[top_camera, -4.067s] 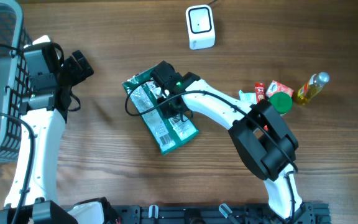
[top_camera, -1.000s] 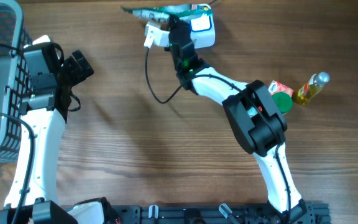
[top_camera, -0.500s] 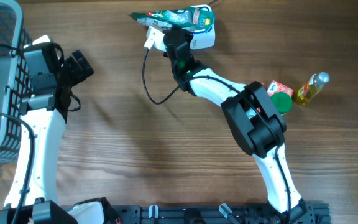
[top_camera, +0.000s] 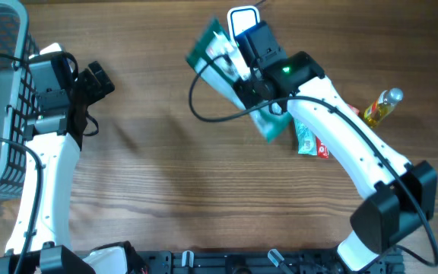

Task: Scan the item barcode
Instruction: 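Lower the glove package onto the table center and open gripper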

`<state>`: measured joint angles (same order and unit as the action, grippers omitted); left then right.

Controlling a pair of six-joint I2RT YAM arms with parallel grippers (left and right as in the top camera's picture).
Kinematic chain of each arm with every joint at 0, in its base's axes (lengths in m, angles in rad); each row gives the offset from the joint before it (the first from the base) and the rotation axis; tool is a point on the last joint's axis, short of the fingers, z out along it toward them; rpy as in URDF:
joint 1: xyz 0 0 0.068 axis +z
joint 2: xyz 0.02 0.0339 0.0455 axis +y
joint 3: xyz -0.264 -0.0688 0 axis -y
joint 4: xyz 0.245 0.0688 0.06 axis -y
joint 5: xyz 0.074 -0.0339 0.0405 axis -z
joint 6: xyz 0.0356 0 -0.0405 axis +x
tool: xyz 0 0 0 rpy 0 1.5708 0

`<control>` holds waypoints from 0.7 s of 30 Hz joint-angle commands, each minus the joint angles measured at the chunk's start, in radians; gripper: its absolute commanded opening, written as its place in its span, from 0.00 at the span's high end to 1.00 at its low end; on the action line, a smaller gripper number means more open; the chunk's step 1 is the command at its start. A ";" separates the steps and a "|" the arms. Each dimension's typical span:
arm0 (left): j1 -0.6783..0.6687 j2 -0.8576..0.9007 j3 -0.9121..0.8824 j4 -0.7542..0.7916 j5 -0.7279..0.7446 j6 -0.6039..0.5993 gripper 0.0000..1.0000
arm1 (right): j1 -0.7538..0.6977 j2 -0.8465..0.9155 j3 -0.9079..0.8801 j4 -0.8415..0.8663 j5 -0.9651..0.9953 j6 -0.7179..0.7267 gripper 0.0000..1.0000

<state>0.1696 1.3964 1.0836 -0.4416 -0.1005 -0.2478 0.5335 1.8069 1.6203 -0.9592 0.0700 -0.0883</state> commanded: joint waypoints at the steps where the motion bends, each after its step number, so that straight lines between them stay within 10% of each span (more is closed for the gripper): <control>1: 0.003 -0.009 0.011 0.003 -0.005 0.008 0.00 | -0.026 0.026 -0.069 -0.052 -0.106 0.211 0.86; 3: 0.003 -0.009 0.011 0.003 -0.006 0.008 0.00 | -0.027 0.026 -0.103 -0.051 -0.106 0.222 0.72; 6: 0.003 -0.009 0.011 0.003 -0.006 0.009 0.00 | -0.027 0.027 -0.138 -0.049 -0.105 0.221 0.00; 21: 0.003 -0.009 0.011 0.003 -0.006 0.008 0.00 | -0.027 0.028 -0.142 0.245 -0.071 0.219 0.00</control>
<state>0.1696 1.3964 1.0836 -0.4416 -0.1009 -0.2478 0.5056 1.8252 1.4807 -0.7448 -0.0071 0.1127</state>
